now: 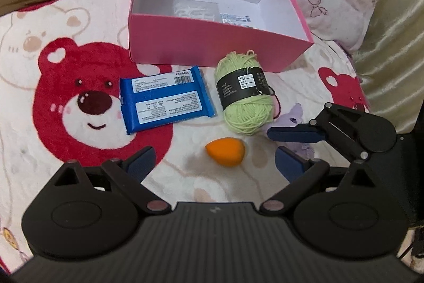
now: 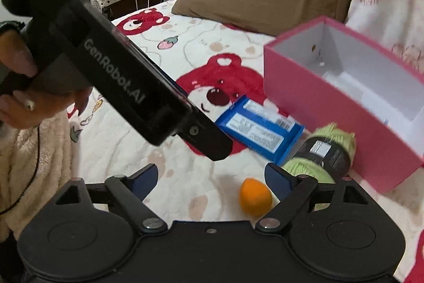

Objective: Organize objects
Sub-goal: 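Move the open left gripper toward the orange makeup sponge, then close the left gripper on the orange makeup sponge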

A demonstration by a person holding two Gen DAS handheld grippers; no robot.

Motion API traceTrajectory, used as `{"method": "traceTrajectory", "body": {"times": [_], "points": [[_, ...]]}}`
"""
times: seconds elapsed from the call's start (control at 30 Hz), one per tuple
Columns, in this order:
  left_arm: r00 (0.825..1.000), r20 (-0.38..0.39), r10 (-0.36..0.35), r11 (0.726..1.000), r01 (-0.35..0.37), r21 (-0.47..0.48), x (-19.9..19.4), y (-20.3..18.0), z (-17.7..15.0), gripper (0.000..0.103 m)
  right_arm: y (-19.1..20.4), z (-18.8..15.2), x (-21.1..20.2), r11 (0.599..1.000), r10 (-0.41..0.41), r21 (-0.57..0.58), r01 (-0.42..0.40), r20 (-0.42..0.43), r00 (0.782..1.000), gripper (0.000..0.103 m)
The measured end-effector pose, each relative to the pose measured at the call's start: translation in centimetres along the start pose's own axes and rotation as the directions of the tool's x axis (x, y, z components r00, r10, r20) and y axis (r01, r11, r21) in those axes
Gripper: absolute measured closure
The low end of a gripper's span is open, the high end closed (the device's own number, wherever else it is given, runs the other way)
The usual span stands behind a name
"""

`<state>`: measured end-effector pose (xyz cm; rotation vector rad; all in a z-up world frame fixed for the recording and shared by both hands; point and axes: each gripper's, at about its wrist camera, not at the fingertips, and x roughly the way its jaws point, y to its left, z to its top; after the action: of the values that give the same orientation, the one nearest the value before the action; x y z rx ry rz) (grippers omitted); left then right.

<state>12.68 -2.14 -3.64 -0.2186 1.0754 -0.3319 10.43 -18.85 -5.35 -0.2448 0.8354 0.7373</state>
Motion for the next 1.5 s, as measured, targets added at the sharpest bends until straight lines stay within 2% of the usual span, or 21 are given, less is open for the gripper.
{"method": "traceTrajectory", "body": {"times": [0.17, 0.3, 0.47, 0.53, 0.73, 0.8, 0.93, 1.0, 1.13, 1.27, 1.33, 1.37, 1.5], "points": [[0.999, 0.005, -0.054, 0.998, 0.054, -0.030, 2.1, 0.4, -1.2, 0.009, -1.1, -1.1, 1.7, 1.000, -0.013, 0.013, 0.013, -0.040, 0.999, 0.017], [0.999, -0.009, -0.046, 0.999, 0.046, -0.018, 3.7, 0.5, -1.7, 0.013, -1.3, -1.5, 2.7, 1.000, -0.015, -0.006, 0.015, -0.062, 0.998, 0.020], [0.996, 0.025, -0.089, 0.995, 0.090, -0.035, 4.6, 1.0, -2.3, 0.015, -1.3, -2.0, 3.9, 0.999, -0.029, -0.033, 0.026, -0.102, 0.994, 0.021], [0.994, 0.032, -0.102, 0.994, 0.103, -0.033, 5.0, 0.9, -2.3, 0.018, -1.2, -2.3, 4.0, 0.997, -0.059, -0.057, 0.053, -0.116, 0.991, 0.021], [0.984, 0.059, -0.166, 0.983, 0.170, -0.065, 6.6, 1.5, -2.9, 0.026, -2.3, -2.6, 5.1, 0.998, -0.060, -0.045, 0.053, -0.161, 0.985, 0.022], [0.982, 0.059, -0.178, 0.980, 0.183, -0.084, 7.3, 1.8, -3.1, 0.032, -2.6, -2.7, 5.4, 0.998, -0.061, -0.040, 0.055, -0.171, 0.983, 0.030], [0.983, 0.059, -0.176, 0.978, 0.181, -0.101, 8.4, 2.1, -3.5, 0.037, -3.4, -3.0, 5.8, 0.998, -0.058, -0.008, 0.057, -0.187, 0.981, 0.036], [0.983, 0.049, -0.179, 0.976, 0.184, -0.116, 9.0, 2.2, -3.7, 0.040, -3.6, -3.1, 6.2, 0.998, -0.065, -0.005, 0.065, -0.199, 0.978, 0.042], [0.982, 0.054, -0.183, 0.974, 0.188, -0.123, 9.7, 2.2, -4.1, 0.042, -3.9, -3.2, 6.9, 0.998, -0.065, 0.006, 0.068, -0.201, 0.977, 0.044], [0.982, 0.084, -0.169, 0.975, 0.179, -0.131, 10.1, 2.1, -4.2, 0.049, -4.4, -3.1, 7.4, 0.996, -0.073, 0.033, 0.081, -0.201, 0.977, 0.044], [0.983, 0.106, -0.148, 0.977, 0.162, -0.138, 10.2, 2.2, -4.3, 0.054, -4.4, -3.2, 7.6, 0.996, -0.067, 0.047, 0.077, -0.200, 0.977, 0.050], [0.984, 0.108, -0.143, 0.978, 0.158, -0.137, 10.4, 2.2, -4.3, 0.054, -4.4, -3.2, 7.7, 0.996, -0.059, 0.051, 0.071, -0.200, 0.978, 0.057], [0.985, 0.107, -0.134, 0.979, 0.148, -0.138, 10.6, 2.3, -4.4, 0.056, -3.9, -3.0, 8.3, 0.994, -0.071, 0.073, 0.087, -0.195, 0.978, 0.057]]}}
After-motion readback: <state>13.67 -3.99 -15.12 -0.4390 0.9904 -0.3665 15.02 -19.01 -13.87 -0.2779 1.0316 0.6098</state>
